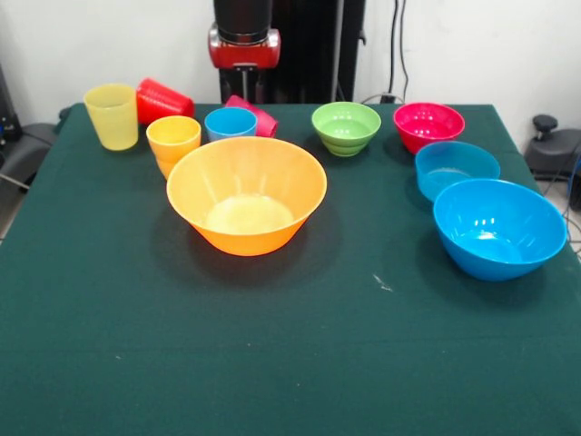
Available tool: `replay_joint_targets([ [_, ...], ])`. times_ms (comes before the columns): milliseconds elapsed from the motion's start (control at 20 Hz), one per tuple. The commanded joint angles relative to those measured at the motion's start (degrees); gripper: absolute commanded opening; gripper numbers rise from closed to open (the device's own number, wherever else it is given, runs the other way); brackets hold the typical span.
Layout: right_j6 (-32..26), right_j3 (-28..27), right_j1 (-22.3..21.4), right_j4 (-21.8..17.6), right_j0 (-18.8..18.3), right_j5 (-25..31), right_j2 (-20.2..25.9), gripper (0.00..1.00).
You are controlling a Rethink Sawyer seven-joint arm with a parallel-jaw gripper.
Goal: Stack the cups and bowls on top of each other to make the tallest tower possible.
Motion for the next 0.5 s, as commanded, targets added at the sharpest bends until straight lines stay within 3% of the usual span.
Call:
replay_joint_targets([
  [50,2.6,0.9,-1.0,1.9,-1.2,-1.6,9.0,1.0],
  [300,3.4,-0.2,-1.7,0.5,1.3,-0.7,6.2,1.0],
  [500,1.7,0.9,-4.6,2.3,0.8,3.5,7.5,1.0],
])
